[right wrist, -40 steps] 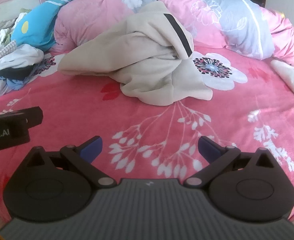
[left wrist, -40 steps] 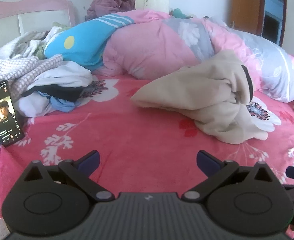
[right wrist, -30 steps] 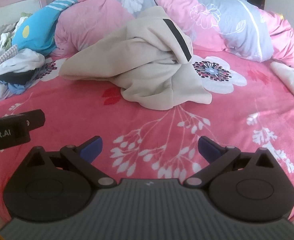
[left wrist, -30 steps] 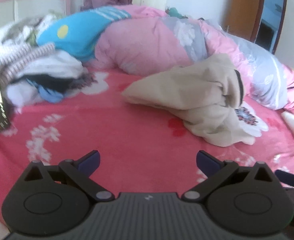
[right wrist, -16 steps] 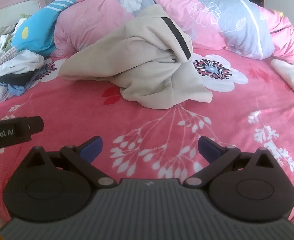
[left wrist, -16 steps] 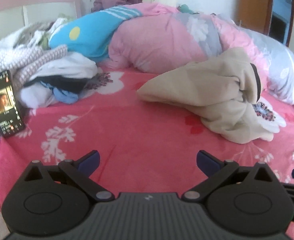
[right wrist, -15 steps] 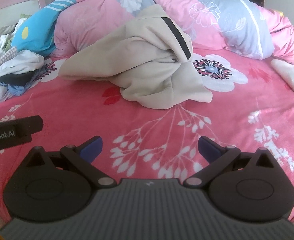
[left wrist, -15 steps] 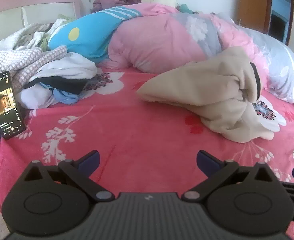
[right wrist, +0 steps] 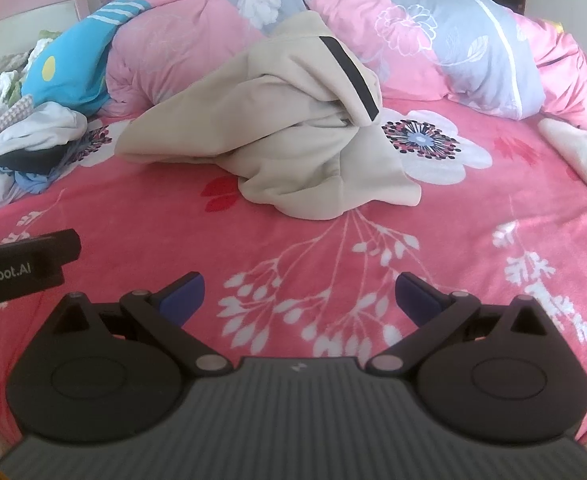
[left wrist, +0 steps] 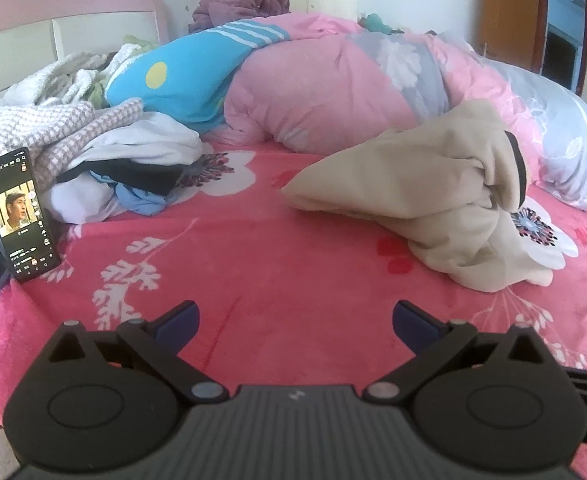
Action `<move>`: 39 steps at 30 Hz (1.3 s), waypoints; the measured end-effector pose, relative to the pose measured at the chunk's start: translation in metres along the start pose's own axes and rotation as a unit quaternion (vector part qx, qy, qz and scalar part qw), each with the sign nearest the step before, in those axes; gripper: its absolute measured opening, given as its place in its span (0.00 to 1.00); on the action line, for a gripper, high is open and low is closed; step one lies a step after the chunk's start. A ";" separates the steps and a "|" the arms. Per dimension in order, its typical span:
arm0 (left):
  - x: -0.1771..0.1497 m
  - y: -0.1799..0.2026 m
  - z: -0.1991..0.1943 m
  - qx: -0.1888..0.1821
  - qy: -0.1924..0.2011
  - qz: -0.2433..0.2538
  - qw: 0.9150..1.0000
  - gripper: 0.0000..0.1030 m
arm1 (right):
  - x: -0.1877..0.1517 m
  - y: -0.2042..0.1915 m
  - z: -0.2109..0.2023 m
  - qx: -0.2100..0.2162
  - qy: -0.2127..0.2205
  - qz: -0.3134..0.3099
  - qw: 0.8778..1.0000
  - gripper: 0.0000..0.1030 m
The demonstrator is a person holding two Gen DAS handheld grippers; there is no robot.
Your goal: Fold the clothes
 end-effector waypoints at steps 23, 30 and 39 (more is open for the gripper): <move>-0.001 -0.003 0.005 0.016 -0.002 0.001 1.000 1.00 | -0.001 0.002 0.004 -0.002 0.001 -0.001 1.000 0.99; -0.002 -0.002 0.007 0.017 -0.003 0.003 1.000 1.00 | -0.001 0.003 0.005 0.001 0.001 0.001 1.000 0.99; -0.001 0.002 0.015 0.005 0.007 0.009 1.000 1.00 | -0.001 0.006 0.011 0.002 0.001 0.003 1.000 0.99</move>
Point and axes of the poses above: each gripper's, at about its wrist camera, not at the fingertips, and z roughly the way its jaws point, y to its right, x to its top, the point moved 4 cm from there along z, roughly the way its jaws point, and after that the axes turned 5 degrees about y, right-handed, at the moved point
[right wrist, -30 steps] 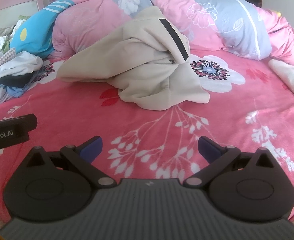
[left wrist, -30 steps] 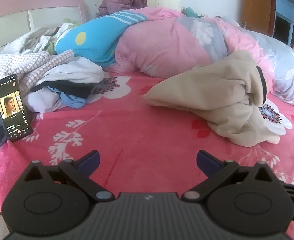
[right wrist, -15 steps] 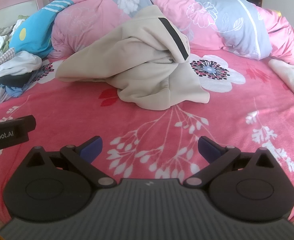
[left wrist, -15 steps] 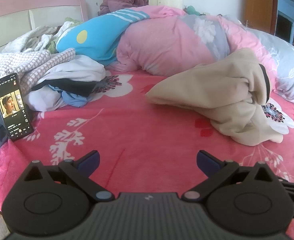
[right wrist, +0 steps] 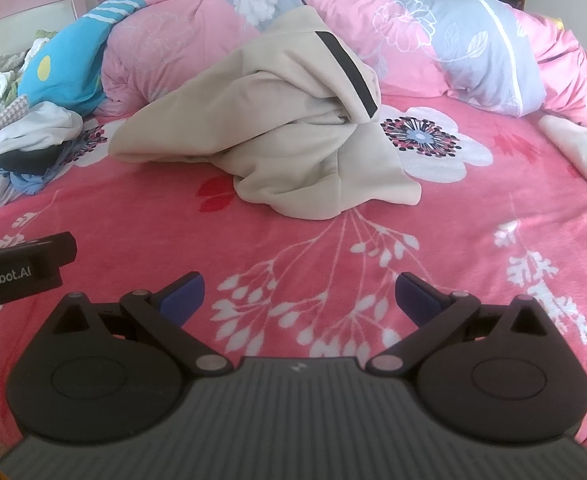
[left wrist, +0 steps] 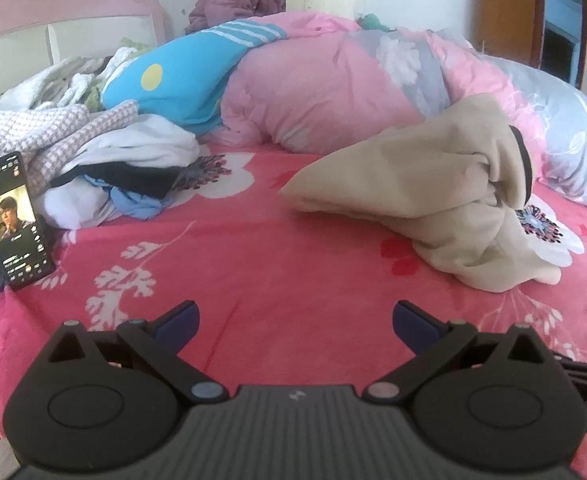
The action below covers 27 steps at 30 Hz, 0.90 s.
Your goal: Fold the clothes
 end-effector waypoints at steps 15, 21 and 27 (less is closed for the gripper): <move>0.039 0.016 0.057 -0.058 0.069 0.022 0.996 1.00 | 0.057 0.034 0.028 0.062 0.115 -0.034 0.991 0.99; 0.064 0.033 0.096 -0.089 0.111 0.052 0.988 0.99 | 0.123 0.039 0.053 0.085 0.184 -0.053 0.978 0.99; 0.074 0.049 0.144 -0.115 0.089 0.067 0.987 0.84 | 0.186 0.032 0.104 0.119 0.181 -0.038 0.975 0.99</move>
Point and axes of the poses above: each gripper's, at about its wrist camera, not at the fingertips, and z roughly the way its jaws point, y to its right, x to its top, the point moved 4 cm from there along z, roughly the way its jaws point, and after that the axes turned 5 degrees about y, right-handed, at the moved point
